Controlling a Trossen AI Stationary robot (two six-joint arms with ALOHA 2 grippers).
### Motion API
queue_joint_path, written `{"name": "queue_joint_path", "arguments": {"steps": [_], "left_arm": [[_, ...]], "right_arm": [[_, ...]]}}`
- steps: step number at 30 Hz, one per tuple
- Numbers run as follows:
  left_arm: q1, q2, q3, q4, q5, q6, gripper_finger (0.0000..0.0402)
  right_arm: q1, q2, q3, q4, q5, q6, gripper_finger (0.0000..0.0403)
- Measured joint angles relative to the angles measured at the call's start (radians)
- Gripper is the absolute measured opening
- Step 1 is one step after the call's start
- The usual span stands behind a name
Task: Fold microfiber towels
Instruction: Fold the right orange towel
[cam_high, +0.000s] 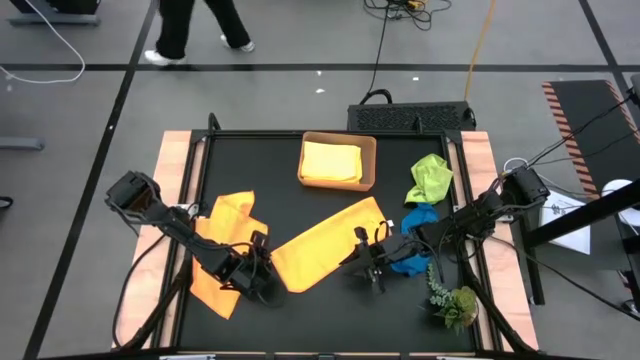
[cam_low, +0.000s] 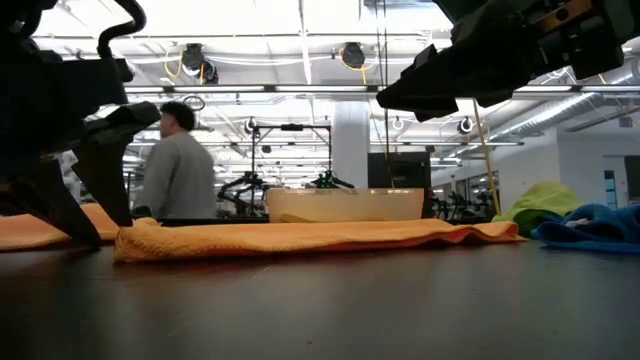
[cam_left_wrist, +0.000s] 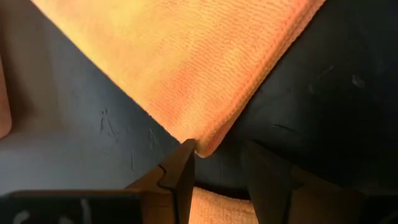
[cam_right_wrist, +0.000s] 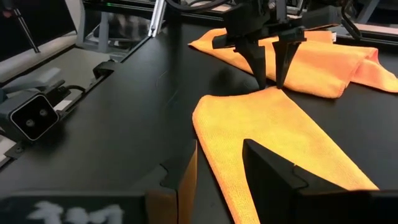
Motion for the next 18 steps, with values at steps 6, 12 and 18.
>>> {"name": "queue_joint_path", "arguments": {"steps": [6, 12, 18], "left_arm": [[0.000, -0.047, 0.052, -0.024, 0.005, -0.023, 0.0132], [-0.021, -0.072, 0.141, -0.168, -0.004, 0.005, 0.0054], [-0.039, -0.074, 0.221, -0.297, -0.124, -0.036, 0.0011]], "right_arm": [[0.000, 0.000, 0.000, 0.000, 0.002, 0.000, 0.0121], [0.000, 0.000, 0.000, 0.000, 0.003, 0.007, 0.0121], [0.000, 0.000, 0.000, 0.001, 0.003, 0.002, 0.0121]]}}
